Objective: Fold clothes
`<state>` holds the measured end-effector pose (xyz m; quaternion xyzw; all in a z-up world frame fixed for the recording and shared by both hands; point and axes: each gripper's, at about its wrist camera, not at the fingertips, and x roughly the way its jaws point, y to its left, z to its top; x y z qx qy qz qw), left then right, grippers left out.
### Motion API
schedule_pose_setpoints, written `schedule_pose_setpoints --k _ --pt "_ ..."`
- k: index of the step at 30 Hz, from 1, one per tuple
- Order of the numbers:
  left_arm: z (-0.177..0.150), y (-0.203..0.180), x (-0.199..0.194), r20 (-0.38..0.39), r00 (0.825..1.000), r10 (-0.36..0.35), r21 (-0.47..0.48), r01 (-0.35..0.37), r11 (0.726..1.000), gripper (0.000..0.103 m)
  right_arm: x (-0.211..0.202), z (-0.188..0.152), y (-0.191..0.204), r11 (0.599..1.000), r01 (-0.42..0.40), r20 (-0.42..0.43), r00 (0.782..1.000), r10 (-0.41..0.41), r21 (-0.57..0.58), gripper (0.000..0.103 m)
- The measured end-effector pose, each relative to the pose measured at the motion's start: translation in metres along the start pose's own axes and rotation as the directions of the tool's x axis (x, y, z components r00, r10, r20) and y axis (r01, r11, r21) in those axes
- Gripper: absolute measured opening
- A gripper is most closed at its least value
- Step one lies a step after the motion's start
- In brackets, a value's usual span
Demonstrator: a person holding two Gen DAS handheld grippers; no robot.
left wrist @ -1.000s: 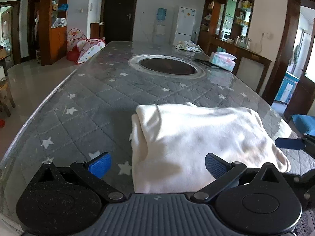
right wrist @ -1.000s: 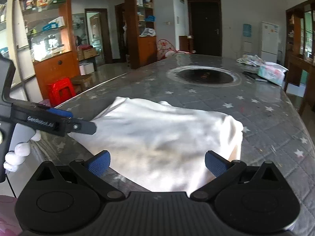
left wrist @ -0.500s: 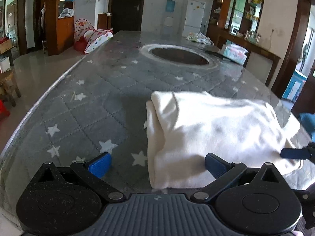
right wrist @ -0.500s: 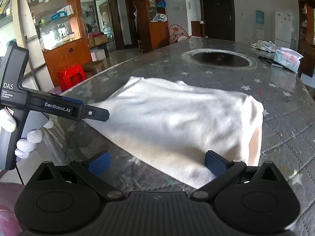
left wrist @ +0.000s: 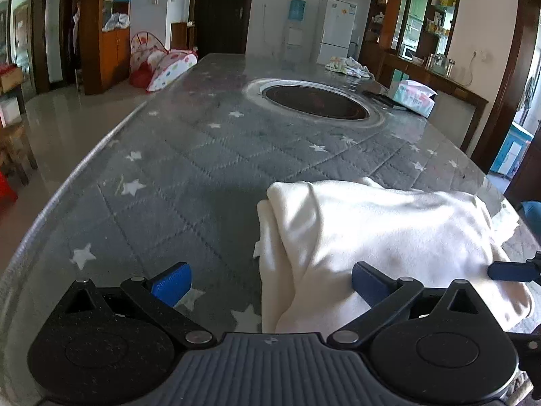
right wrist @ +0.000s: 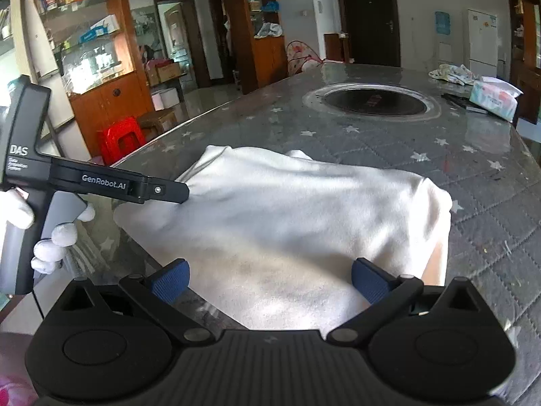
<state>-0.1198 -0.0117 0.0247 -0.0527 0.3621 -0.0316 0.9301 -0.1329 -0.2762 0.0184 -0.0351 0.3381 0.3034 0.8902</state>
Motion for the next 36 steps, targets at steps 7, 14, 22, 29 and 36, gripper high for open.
schedule_pose_setpoints --k 7,14,22,29,36 --pt "0.001 0.003 0.005 -0.021 1.0 -0.021 -0.015 0.021 1.0 0.103 0.007 0.032 -0.014 1.0 0.01 0.045 0.999 -0.009 -0.018 0.103" --pt "0.002 0.004 0.006 -0.031 0.999 -0.029 -0.009 0.029 1.0 0.103 0.038 0.041 -0.046 0.999 0.032 -0.014 0.999 -0.032 0.022 0.103" --pt "0.003 0.006 0.008 -0.034 0.999 -0.033 -0.01 0.033 0.999 0.103 0.041 0.062 -0.031 1.0 0.0 0.009 1.0 0.001 -0.029 0.103" --pt "0.003 0.006 0.007 -0.036 0.999 -0.039 -0.007 0.038 0.999 0.103 0.071 0.076 -0.034 0.981 0.178 -0.048 0.982 -0.182 -0.076 0.103" --pt "0.002 0.006 0.007 -0.036 0.999 -0.039 -0.004 0.039 0.999 0.103 0.084 0.083 -0.043 0.976 0.212 -0.066 0.974 -0.215 -0.048 0.103"
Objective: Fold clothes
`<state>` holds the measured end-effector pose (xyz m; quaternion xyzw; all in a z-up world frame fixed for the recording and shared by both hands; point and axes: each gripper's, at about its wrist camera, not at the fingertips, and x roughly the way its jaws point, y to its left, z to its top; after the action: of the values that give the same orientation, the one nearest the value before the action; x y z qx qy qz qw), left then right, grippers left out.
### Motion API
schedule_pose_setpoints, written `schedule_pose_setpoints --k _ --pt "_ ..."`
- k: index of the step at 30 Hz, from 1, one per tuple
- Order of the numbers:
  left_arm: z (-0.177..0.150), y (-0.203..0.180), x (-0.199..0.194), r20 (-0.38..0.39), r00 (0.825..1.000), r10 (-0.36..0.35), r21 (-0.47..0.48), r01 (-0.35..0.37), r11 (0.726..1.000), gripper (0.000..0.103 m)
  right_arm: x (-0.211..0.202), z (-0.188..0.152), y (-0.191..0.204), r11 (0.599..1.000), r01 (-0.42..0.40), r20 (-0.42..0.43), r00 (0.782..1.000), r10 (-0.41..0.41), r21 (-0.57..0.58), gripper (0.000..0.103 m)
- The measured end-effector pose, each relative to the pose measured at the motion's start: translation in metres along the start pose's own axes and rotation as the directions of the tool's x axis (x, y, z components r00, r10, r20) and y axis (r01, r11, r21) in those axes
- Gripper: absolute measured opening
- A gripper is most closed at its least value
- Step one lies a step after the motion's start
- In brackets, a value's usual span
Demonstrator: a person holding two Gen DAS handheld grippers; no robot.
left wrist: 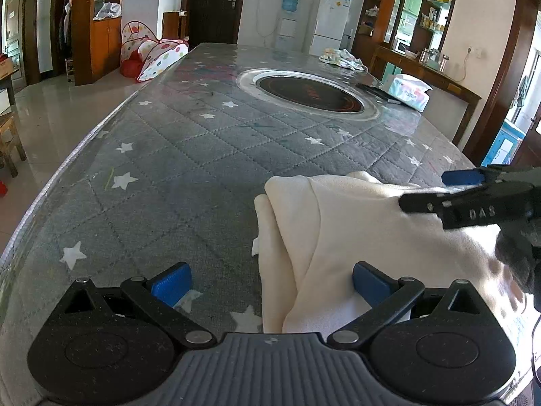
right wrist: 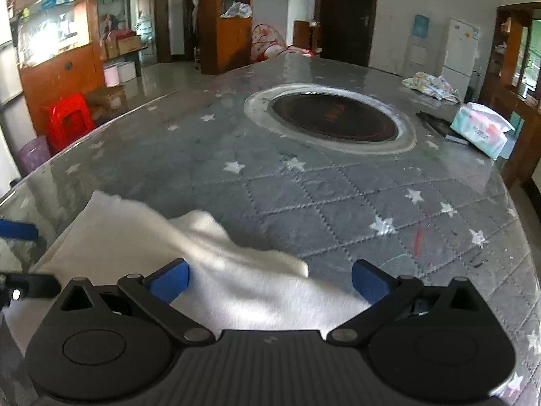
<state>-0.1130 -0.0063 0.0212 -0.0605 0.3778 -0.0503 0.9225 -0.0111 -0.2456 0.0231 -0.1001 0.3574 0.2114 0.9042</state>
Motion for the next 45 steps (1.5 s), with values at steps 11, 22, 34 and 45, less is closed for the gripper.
schedule_pose_setpoints --k 11,22,34,45 --pt "0.001 0.001 0.001 -0.003 1.0 -0.004 0.003 0.004 1.0 0.103 0.026 0.014 0.008 0.999 0.035 -0.043 0.998 -0.035 -0.019 0.103" --pt "0.004 0.004 0.0 -0.013 1.0 -0.017 -0.011 0.017 1.0 0.103 0.0 0.017 0.02 0.996 -0.005 0.011 1.0 0.006 -0.086 0.103" --pt "0.006 0.006 0.001 -0.008 1.0 -0.006 -0.022 0.006 1.0 0.103 -0.023 -0.01 0.019 0.991 0.065 0.015 0.998 -0.063 -0.12 0.103" --pt "0.006 0.008 -0.002 -0.011 1.0 -0.004 -0.014 0.004 1.0 0.103 -0.02 -0.016 -0.021 0.981 0.192 0.004 0.981 -0.192 -0.033 0.103"
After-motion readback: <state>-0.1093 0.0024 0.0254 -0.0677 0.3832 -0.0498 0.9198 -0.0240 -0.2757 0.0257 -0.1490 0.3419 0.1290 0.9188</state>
